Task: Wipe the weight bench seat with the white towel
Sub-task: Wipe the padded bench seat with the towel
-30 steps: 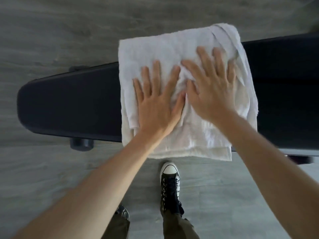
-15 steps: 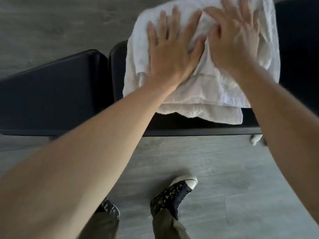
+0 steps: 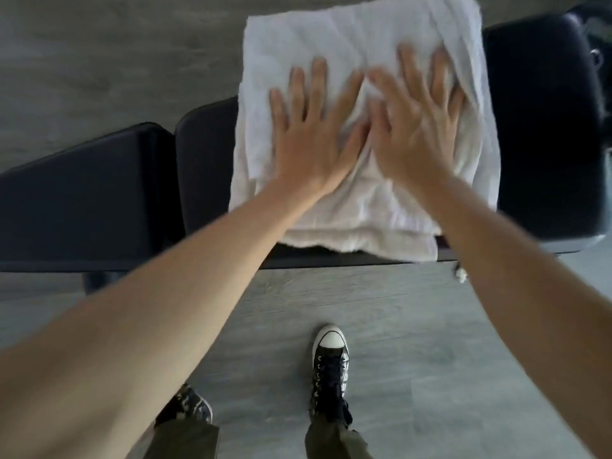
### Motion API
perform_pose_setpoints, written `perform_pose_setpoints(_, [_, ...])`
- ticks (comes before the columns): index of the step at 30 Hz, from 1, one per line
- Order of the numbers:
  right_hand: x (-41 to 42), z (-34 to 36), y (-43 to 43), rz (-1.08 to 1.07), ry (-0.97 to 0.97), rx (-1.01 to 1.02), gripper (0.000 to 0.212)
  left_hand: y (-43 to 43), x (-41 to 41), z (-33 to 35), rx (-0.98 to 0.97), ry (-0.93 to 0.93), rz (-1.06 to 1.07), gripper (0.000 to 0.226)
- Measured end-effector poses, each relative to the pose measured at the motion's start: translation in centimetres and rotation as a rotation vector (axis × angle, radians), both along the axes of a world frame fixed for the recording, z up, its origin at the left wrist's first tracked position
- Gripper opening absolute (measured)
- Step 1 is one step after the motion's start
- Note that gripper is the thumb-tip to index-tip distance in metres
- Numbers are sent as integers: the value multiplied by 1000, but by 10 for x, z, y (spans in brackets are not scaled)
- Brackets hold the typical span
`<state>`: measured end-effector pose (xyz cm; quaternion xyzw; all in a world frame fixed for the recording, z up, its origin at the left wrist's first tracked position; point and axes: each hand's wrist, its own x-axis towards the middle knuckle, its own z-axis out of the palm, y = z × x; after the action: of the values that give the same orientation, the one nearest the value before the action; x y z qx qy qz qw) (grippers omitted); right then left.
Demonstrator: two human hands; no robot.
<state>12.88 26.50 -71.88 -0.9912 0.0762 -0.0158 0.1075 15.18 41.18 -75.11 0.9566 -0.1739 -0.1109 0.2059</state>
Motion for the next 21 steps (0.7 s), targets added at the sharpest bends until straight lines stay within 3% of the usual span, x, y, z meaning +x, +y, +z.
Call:
perform_pose_setpoints(4, [27,11,-35,-16,-23,50,34,-47,16,5,23,-5,60,66])
perform_pose_setpoints(9, [-86,18,-25,-78,-29,118,27,-42,-89,15,-49,-17,32,63])
perform_pose_setpoints(12, [-130,18,-35,-50,-4,97,25,-46,-124,15,19,41,-28,70])
perform_pose_setpoints(16, [-74,19,-73,15,-7,47,33,-76,-69,17,19,3,-38,68])
perform_pose_setpoints(21, [19,35,-152,-128,-65,-25,37,-166,28,28,-25,-43,-60,69])
